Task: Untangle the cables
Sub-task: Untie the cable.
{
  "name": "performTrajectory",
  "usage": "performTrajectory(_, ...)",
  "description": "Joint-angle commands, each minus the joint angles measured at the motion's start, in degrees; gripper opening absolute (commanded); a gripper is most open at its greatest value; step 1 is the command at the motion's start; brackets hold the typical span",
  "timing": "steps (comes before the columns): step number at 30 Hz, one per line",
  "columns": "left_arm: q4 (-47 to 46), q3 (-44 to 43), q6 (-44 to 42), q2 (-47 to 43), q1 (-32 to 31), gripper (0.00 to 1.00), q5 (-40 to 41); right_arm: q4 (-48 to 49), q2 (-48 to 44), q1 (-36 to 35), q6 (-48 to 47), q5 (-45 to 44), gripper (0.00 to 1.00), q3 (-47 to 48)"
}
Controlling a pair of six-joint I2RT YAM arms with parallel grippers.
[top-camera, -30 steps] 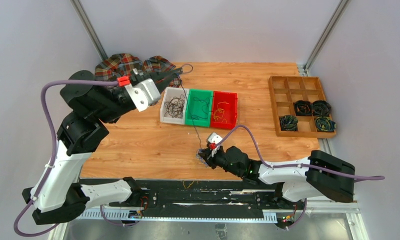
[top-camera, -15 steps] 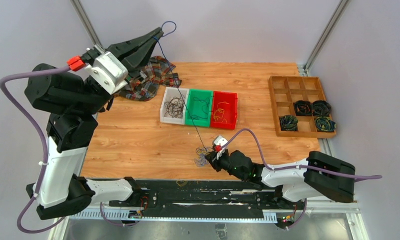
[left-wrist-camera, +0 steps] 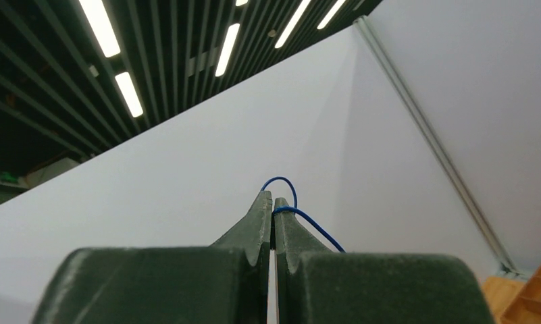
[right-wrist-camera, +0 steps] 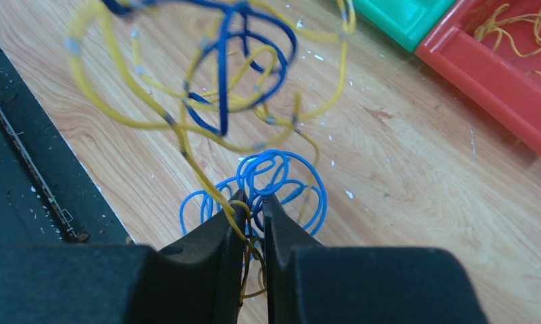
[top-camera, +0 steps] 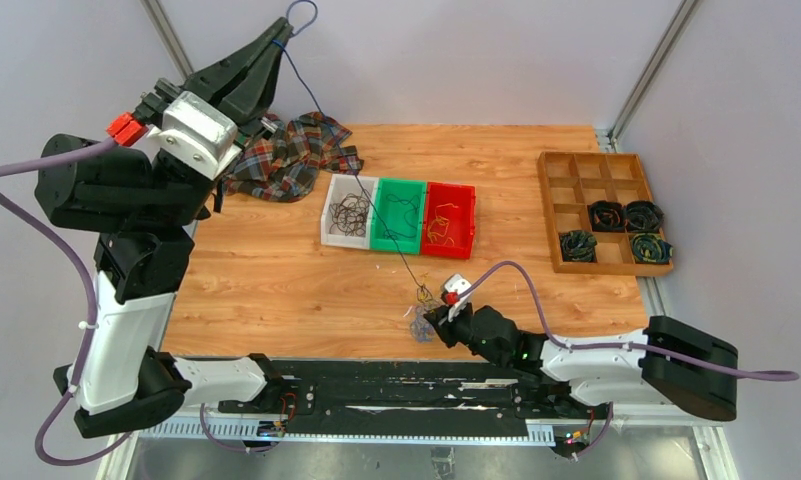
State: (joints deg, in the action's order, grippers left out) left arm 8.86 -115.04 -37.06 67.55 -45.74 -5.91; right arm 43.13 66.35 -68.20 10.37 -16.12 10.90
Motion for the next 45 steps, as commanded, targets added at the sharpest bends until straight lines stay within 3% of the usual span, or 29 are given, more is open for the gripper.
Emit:
performTrajectory(1, -12.13, -0.03, -5.56, -1.29, -0.41, 0.01, 6.71, -6.52, -3.18, 0.24, 2.62, -3.2, 0.13, -2.37)
performTrajectory(5, -17.22, -3.52, -11.69, 0.54, -0.41, 0.01, 9.71, -9.86, -5.47, 0.37, 4.62, -5.7, 0.01, -3.28)
performTrajectory(15, -26.5, -11.37, -21.12, 5.52, -0.41, 0.01, 13.05, -18.23, -9.85, 0.44, 10.57, -12.17, 0.01, -3.08)
performTrajectory(21, -23.93, -16.03, -23.29, 7.85, -0.41, 0.01, 12.29, -20.71, -13.33, 0.54, 11.14, -14.59, 0.01, -3.78)
performTrajectory(24, -18.41, -11.6, -21.5, 5.36, -0.41, 0.01, 9.87, -20.44, -15.55, 0.53, 9.17, -13.68, 0.02, -3.62)
performTrajectory(28, -15.33, -1.58, -20.43, 0.24, -0.41, 0.0, 5.38, -23.09, -19.65, 0.53, 7.01, -13.52, 0.22, -1.53)
performTrajectory(33, -12.01, 4.76, -20.24, -3.05, -0.41, 0.01, 5.14, -29.07, -24.25, 0.57, 4.56, -11.58, 0.59, 3.29)
performTrajectory(35, -10.77, 6.82, -19.79, -4.1, -0.41, 0.01, 4.63, -32.37, -25.72, 0.53, 3.17, -10.18, 0.67, 6.02)
performTrajectory(41, -6.93, 12.0, -18.62, -6.58, -0.4, 0.01, 1.8, -36.14, -27.12, 0.54, -0.76, -6.34, 0.7, 12.62)
performTrajectory(45, -3.55, 13.73, -15.76, -6.74, -0.41, 0.0, -0.57, -32.84, -25.38, 0.53, -2.4, -5.3, 0.7, 15.89)
